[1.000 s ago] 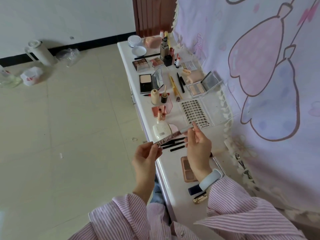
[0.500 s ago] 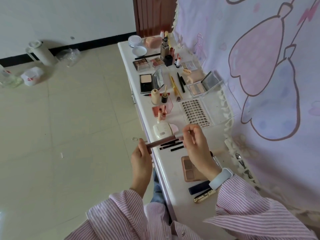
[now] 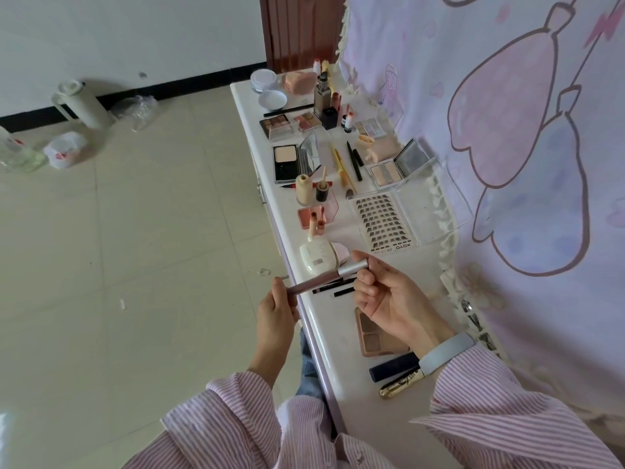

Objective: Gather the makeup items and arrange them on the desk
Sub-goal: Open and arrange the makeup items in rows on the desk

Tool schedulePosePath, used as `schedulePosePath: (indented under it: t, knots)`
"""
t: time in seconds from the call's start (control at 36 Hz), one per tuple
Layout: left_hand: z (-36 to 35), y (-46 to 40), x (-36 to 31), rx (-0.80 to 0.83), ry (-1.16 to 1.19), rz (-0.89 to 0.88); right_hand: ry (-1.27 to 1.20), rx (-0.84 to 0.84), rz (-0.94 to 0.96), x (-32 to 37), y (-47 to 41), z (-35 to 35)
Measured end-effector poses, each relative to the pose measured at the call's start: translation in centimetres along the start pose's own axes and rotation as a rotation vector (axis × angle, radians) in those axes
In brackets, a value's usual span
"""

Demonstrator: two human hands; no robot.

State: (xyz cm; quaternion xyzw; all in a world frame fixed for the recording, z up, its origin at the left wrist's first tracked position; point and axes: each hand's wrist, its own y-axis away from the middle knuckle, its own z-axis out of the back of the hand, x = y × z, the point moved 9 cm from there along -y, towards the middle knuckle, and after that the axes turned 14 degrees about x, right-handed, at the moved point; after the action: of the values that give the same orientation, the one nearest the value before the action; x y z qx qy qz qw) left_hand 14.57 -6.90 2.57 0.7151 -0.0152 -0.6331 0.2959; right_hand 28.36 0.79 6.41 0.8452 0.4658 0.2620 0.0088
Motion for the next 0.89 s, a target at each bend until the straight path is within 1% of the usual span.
schedulePosePath:
  t: [0.11,0.22,0.39,0.47,0.53,0.61,0.67,0.78,0.89]
  knots:
    - [0.1,-0.2,-0.1,0.010,0.024,-0.013,0.033,0.081,-0.039,0.0,0.1,-0.2]
    - [0.2,-0.4,0.0,0.027,0.058,-0.015,0.052,0.084,-0.059,0.2,0.1,-0.2]
    - [-0.4,-0.2,-1.8,0.095,0.000,-0.170,0.180,-0.056,-0.041,0.9,0.3,0.7]
    - [-0.5,-0.2,-1.9,0.118,0.000,-0.196,0.238,-0.094,-0.038,0.9,0.5,1.1]
    - [-0.3,-0.3,-1.6,0.108,-0.020,-0.160,0.368,-0.137,-0.048,1.2,0.7,1.5]
    - [-0.3,-0.6,-1.2,0.109,-0.055,-0.102,0.745,-0.221,-0.066,2.3,1.2,1.5]
    - [-0.4,-0.7,-1.0,0.133,-0.028,-0.076,0.924,-0.251,-0.083,2.8,1.2,1.3]
    - [-0.8,-0.7,-0.6,0.197,-0.069,-0.050,1.013,-0.264,-0.132,3.3,1.3,1.2]
    - [-0.9,-0.6,-0.9,0.199,-0.151,-0.094,1.184,-0.238,-0.197,3.4,1.1,0.7]
